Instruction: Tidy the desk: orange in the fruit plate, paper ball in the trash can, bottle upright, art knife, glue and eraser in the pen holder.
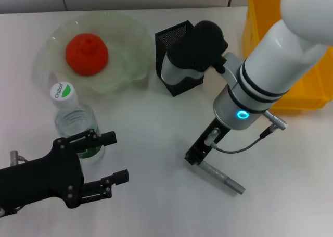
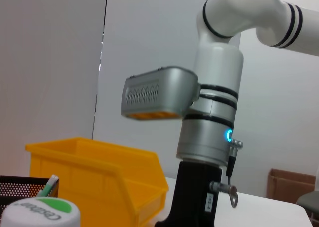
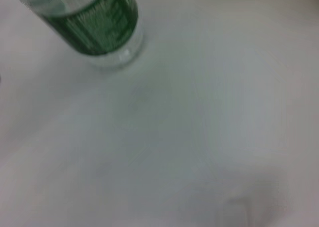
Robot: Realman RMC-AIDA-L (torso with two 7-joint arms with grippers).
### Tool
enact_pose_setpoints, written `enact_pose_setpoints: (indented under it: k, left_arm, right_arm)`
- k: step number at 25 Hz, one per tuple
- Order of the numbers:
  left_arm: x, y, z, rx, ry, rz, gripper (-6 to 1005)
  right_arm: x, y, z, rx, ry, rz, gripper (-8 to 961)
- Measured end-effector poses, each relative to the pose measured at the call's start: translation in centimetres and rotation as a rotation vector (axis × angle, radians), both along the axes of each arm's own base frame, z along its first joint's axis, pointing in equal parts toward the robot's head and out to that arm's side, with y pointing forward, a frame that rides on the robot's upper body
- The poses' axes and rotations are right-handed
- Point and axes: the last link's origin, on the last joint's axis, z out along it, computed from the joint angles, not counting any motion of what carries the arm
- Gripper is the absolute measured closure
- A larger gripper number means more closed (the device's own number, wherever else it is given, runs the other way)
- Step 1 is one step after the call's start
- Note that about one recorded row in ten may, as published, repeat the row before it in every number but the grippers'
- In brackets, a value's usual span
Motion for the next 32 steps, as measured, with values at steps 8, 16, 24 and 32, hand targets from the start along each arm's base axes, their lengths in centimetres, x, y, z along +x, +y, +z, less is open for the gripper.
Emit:
enact_pose_setpoints:
  k: [8, 16, 24, 32]
  left_arm:
    - [0.0, -0.1, 0.0, -0.002, -0.002, -0.001, 234]
    - [0.0, -0.1, 0.0, -0.002, -0.004, -0.001, 234]
    - [0.0, -0.1, 0.2, 0.007, -0.009, 0.002, 234]
    - [0.0, 0.0, 0.2, 0.008, -0.011, 0.001, 234]
  right_arm:
    - [-1.4, 1.1, 4.0, 0.125, 0.116, 0.039, 825]
    - [-3.1, 3.0, 11.3, 0.371, 0.412, 0.140, 825]
    - [-3.1, 4.4, 14.1, 0.530, 0.764, 0.336, 830]
    - [0.4, 7.4, 12.8, 0.704, 0.912, 0.457, 832]
